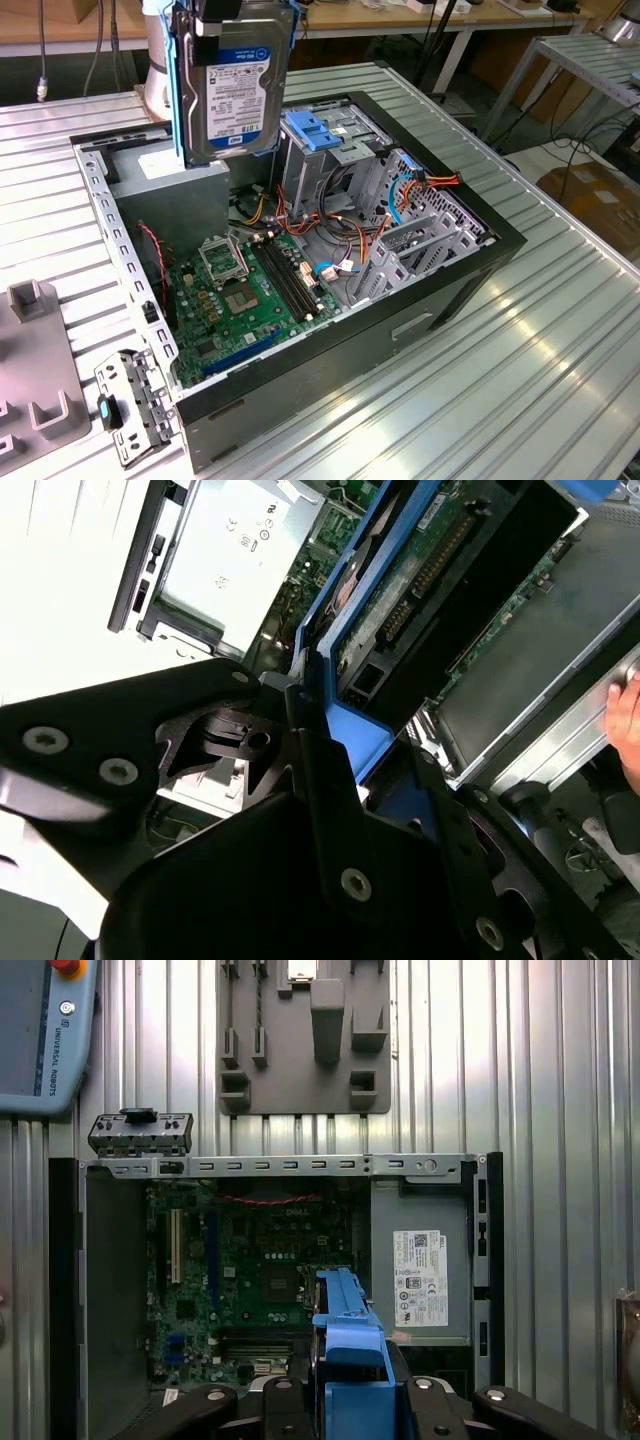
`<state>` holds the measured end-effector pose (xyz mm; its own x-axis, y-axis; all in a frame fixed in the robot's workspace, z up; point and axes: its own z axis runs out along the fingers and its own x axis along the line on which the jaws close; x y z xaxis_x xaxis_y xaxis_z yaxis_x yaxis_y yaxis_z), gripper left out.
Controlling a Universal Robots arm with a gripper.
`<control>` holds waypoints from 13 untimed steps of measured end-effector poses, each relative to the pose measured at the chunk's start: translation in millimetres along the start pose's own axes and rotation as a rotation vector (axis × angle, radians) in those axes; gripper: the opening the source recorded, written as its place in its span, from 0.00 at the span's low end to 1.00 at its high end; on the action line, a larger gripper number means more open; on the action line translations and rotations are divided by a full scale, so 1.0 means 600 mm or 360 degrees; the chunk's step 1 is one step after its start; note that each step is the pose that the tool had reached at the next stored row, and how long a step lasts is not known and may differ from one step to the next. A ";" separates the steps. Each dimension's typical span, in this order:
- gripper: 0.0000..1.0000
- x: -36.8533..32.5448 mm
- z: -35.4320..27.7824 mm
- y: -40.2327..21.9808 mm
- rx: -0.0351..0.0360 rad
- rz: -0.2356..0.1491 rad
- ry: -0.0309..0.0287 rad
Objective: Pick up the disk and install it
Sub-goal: 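Insert the disk into the insertion slot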
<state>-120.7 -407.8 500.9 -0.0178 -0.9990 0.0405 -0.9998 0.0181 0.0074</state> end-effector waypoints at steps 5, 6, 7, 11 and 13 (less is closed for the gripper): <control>0.37 0.012 0.001 0.000 0.0000 0.0000 -0.00001; 0.37 0.014 0.001 0.000 0.0000 0.0000 0.00001; 0.37 0.015 0.001 0.000 0.0000 0.0000 0.00000; 0.37 0.016 0.001 0.000 0.0000 0.0000 0.00001; 0.37 0.016 0.001 0.000 0.0000 0.0000 0.00000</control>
<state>-120.7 -417.3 500.9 -0.0178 -0.9990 0.0404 -0.9998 0.0181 0.0073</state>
